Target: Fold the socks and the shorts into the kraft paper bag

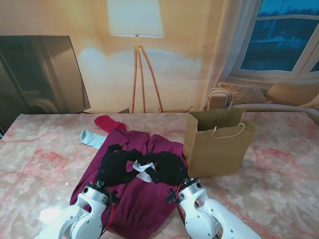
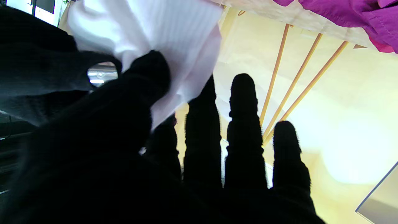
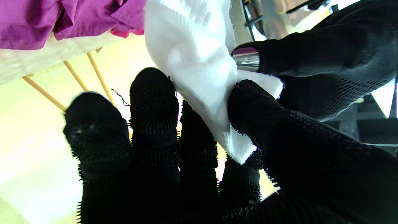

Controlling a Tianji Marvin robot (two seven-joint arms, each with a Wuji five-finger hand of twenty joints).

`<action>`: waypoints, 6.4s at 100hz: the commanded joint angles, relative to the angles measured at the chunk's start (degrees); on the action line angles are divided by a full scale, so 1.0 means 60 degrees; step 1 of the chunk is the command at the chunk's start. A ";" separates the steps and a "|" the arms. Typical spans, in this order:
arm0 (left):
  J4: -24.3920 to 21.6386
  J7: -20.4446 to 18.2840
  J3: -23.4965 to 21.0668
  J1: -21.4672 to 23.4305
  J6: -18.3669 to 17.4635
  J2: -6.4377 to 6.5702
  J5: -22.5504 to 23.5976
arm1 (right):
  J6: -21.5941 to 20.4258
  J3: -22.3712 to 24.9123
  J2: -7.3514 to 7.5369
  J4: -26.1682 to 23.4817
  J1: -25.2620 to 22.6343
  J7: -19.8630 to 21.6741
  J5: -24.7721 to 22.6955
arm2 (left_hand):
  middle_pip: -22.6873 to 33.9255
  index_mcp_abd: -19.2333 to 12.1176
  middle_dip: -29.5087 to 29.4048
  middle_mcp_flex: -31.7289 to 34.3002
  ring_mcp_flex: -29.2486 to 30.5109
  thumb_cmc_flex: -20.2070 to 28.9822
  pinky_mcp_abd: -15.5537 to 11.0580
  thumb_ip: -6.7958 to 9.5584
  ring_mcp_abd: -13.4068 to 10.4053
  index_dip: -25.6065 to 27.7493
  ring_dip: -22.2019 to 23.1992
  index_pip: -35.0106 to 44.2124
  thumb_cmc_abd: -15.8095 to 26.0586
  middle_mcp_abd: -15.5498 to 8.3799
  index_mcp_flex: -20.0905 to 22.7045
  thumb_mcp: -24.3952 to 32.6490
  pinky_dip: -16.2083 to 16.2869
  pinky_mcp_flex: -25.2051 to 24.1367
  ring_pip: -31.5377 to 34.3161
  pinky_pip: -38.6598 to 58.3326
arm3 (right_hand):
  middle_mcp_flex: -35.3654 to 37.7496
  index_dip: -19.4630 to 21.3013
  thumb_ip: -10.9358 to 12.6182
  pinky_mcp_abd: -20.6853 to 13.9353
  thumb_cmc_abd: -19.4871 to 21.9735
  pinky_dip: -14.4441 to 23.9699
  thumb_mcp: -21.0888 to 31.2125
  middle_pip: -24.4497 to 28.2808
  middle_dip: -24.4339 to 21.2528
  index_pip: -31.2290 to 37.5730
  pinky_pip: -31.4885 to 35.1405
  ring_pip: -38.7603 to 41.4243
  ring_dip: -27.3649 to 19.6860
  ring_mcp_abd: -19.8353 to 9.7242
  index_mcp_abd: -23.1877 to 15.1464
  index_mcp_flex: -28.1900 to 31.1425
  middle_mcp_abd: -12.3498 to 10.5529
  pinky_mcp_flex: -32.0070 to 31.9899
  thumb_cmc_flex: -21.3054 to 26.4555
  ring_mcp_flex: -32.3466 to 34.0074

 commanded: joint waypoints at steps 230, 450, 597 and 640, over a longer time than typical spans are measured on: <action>-0.0959 -0.1352 -0.2400 0.1582 0.0610 0.0175 0.0277 | 0.1004 0.5307 0.1053 -0.1312 0.1483 0.5785 -0.1041 | -0.1585 0.2773 -0.3844 -0.5594 -0.4443 -0.1628 0.0004 0.0833 -0.0234 -0.7375 -0.3459 -0.7625 0.1661 0.1017 -0.0205 -0.3041 -0.0245 -0.1066 -0.3823 -0.3192 | -0.2100 -0.1173 0.1510 -0.0198 0.0230 0.1578 -0.0390 -0.0901 -0.0885 -0.2654 -0.1652 -0.2508 0.0020 0.0377 0.0612 -0.0997 -0.0289 -0.2431 -0.2643 -0.2116; -0.0298 -0.3430 -0.3045 0.0072 0.1722 0.0316 -0.0587 | -0.2499 0.4194 0.0906 -0.1534 -0.2060 0.4328 0.0178 | -0.1628 0.3388 -0.3937 -0.6037 -0.4690 -0.1674 -0.1436 0.1363 -0.0092 -0.7549 -0.3768 -0.7900 0.4655 0.1477 -0.0310 -0.5315 -0.2809 -0.0521 -0.3748 -0.2742 | -0.4263 -0.1896 0.1931 -0.1611 0.2448 -0.0870 -0.2922 -0.4786 -0.4026 -0.4158 -0.6763 -0.6855 -0.4005 -0.0738 0.1028 -0.2929 -0.0087 -0.6418 -0.3801 -0.5843; 1.0592 -0.4390 0.2169 -0.7710 0.0495 -0.0092 -0.3670 | -0.1155 0.3532 0.0865 -0.0396 -0.1223 0.4650 0.0900 | -0.1666 0.2889 -0.4296 -0.7081 -0.6513 -0.1214 -0.1463 0.1452 -0.1826 -0.7553 -0.4529 -0.7981 0.9147 0.0453 -0.0810 -0.7931 -0.3257 -0.0852 -0.4549 -0.7274 | -0.3923 -0.1773 0.2005 -0.1476 0.3475 -0.0733 -0.3340 -0.4128 -0.3733 -0.4008 -0.6214 -0.6641 -0.3812 -0.0643 0.1077 -0.2693 -0.0073 -0.6372 -0.3786 -0.5512; 0.7995 -0.5661 0.0283 -0.5569 0.1504 0.0611 -0.2561 | -0.1256 0.3425 0.0851 -0.0526 -0.1374 0.4509 0.0851 | -0.1580 0.3450 -0.3926 -0.5363 -0.5299 -0.1659 -0.1582 0.1705 -0.0707 -0.7448 -0.4084 -0.7615 0.9276 0.1537 0.0860 -0.7825 -0.1866 -0.1027 -0.3890 -0.6437 | -0.3933 -0.1773 0.2015 -0.1468 0.3464 -0.0769 -0.3375 -0.4133 -0.3739 -0.4023 -0.6174 -0.6642 -0.3805 -0.0640 0.1054 -0.2690 -0.0085 -0.6382 -0.3765 -0.5510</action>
